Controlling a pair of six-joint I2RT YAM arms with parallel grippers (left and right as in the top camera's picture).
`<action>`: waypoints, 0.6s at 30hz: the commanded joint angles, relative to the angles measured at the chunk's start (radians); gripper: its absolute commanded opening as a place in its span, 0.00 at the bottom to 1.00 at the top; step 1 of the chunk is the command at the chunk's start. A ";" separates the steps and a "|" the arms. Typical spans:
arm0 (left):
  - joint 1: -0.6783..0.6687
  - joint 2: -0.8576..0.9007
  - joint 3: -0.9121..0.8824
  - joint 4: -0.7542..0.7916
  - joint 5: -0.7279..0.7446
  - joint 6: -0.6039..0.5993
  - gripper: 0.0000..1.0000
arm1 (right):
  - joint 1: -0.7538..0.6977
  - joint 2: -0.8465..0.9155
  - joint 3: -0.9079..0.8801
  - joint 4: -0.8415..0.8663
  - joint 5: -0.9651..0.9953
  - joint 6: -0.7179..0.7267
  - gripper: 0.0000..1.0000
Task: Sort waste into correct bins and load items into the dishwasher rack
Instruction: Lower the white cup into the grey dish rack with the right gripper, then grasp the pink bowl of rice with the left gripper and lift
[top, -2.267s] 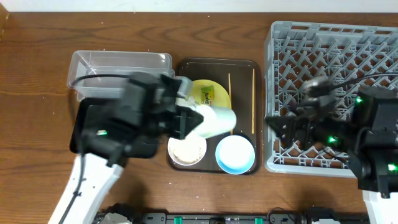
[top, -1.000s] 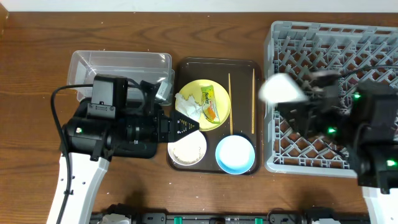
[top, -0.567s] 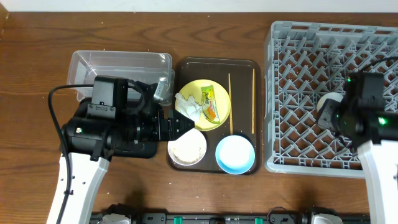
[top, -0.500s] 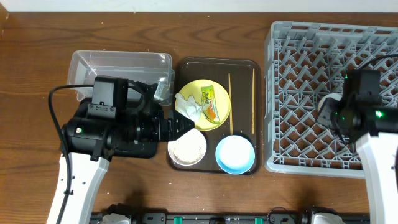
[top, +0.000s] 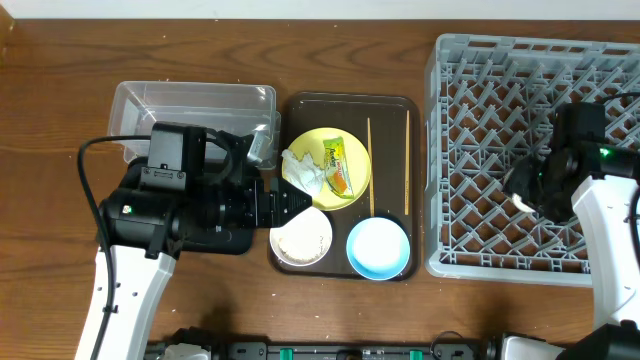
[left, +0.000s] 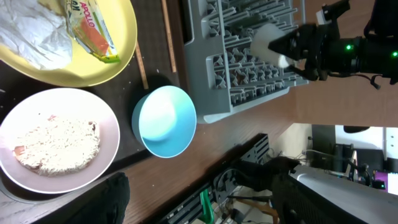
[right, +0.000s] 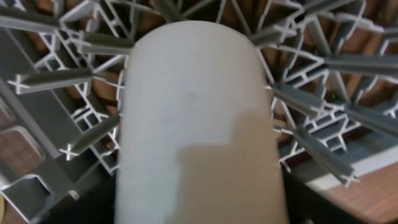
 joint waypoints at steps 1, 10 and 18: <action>0.000 -0.006 0.003 -0.013 -0.002 0.017 0.76 | -0.014 0.003 0.015 0.008 -0.023 0.025 0.93; 0.000 -0.006 0.003 -0.031 -0.035 0.036 0.76 | -0.008 -0.091 0.125 -0.005 -0.352 -0.172 0.92; -0.091 -0.001 -0.003 -0.030 -0.349 0.026 0.69 | 0.076 -0.291 0.126 0.064 -0.562 -0.295 0.96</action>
